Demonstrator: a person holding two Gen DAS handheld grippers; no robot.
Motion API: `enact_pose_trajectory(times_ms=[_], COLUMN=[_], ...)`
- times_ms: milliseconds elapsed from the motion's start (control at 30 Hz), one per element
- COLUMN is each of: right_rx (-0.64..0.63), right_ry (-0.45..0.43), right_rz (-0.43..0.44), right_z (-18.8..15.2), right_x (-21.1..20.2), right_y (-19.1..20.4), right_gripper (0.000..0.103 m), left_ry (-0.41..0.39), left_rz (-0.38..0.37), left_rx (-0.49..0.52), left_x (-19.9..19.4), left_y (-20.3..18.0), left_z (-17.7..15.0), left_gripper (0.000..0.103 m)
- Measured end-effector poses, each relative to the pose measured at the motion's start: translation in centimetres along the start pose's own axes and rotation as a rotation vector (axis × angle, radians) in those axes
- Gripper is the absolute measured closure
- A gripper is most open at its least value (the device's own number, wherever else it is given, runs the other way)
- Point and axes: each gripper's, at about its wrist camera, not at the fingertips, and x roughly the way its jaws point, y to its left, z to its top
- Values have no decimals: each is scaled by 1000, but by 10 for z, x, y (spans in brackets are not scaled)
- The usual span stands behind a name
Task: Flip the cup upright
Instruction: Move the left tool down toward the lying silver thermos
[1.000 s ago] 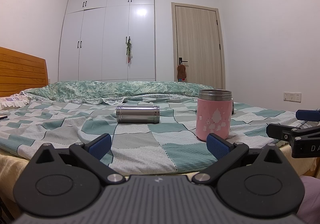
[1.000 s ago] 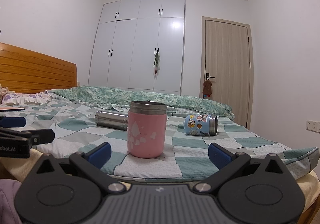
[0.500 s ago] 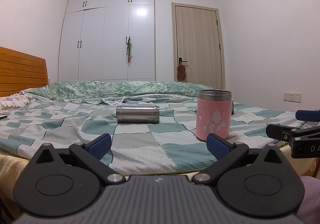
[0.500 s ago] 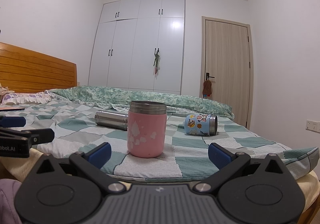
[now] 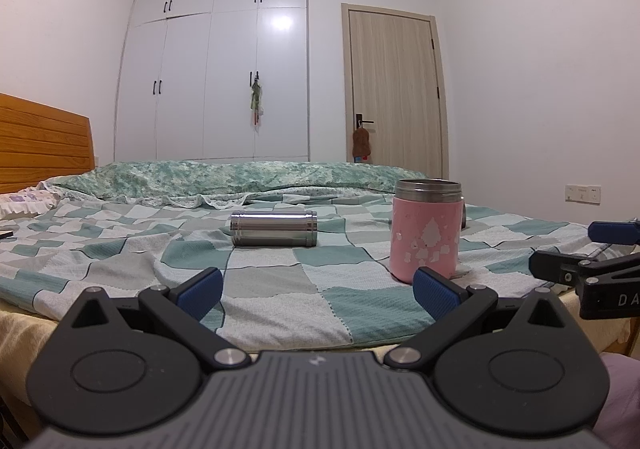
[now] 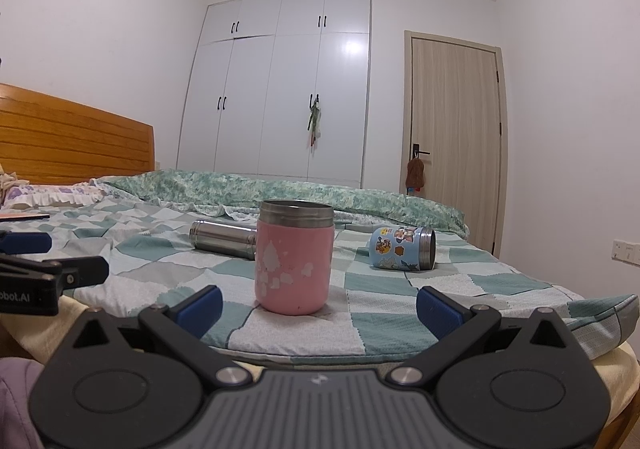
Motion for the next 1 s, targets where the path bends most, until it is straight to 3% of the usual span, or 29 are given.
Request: enact_pose_trajectory(times_ms=[167,500,733,1000], right_rx=[5,23,-11,9], right_ry=[11,11,-2,96], right_rz=[31,68,95,117], right_z=[2,32,81,145], right_x=[4,38,77,149], right_y=[-1,1,17,44], right_gripper=[0,0,0,0], left_ry=[5,21,73,128], left_rz=[-61,-52,-106,-158], left_rx=[17,289,527,687], left_x=[7,65,124,194], left_y=[2,14,29,46], left_z=[12,72,105,116], left_gripper=[0,0,0,0])
